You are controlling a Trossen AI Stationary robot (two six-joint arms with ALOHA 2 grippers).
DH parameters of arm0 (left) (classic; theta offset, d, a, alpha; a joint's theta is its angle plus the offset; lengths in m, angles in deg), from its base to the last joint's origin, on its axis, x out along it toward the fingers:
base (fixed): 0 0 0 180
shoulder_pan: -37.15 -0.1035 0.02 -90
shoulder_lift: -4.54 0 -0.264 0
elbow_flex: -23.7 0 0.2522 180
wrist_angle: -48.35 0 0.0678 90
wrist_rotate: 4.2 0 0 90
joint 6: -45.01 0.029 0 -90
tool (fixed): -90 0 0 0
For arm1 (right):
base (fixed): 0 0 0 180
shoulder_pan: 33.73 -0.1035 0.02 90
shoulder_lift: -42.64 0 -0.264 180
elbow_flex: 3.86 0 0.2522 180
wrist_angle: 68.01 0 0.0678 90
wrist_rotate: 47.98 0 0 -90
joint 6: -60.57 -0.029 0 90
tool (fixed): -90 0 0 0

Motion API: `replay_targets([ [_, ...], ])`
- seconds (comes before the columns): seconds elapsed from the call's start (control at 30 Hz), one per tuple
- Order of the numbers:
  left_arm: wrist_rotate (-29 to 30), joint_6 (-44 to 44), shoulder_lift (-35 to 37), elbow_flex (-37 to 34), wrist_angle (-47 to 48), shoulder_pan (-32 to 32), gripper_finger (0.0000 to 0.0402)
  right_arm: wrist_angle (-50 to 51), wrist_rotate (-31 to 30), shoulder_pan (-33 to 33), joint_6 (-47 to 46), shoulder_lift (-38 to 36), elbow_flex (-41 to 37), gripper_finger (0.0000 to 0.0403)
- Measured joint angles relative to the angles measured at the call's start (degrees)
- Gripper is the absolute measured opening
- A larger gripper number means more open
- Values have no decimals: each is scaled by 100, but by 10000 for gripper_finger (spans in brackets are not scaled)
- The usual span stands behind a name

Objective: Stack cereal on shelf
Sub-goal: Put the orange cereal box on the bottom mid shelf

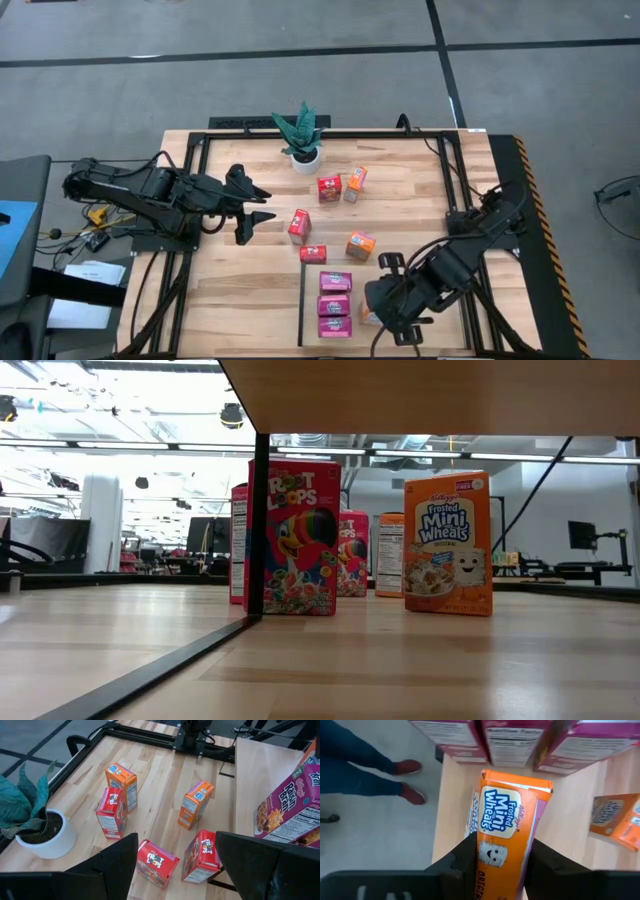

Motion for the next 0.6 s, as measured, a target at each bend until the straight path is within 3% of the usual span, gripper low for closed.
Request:
replay_targets([
  [0.2, 0, 3, 2, 0, 10, 0, 255, -28, -6, -44, 34, 0, 0, 143],
  [0.6, 0, 5, 2, 0, 36, 0, 255, -75, -126, -118, -50, 0, 0, 222],
])
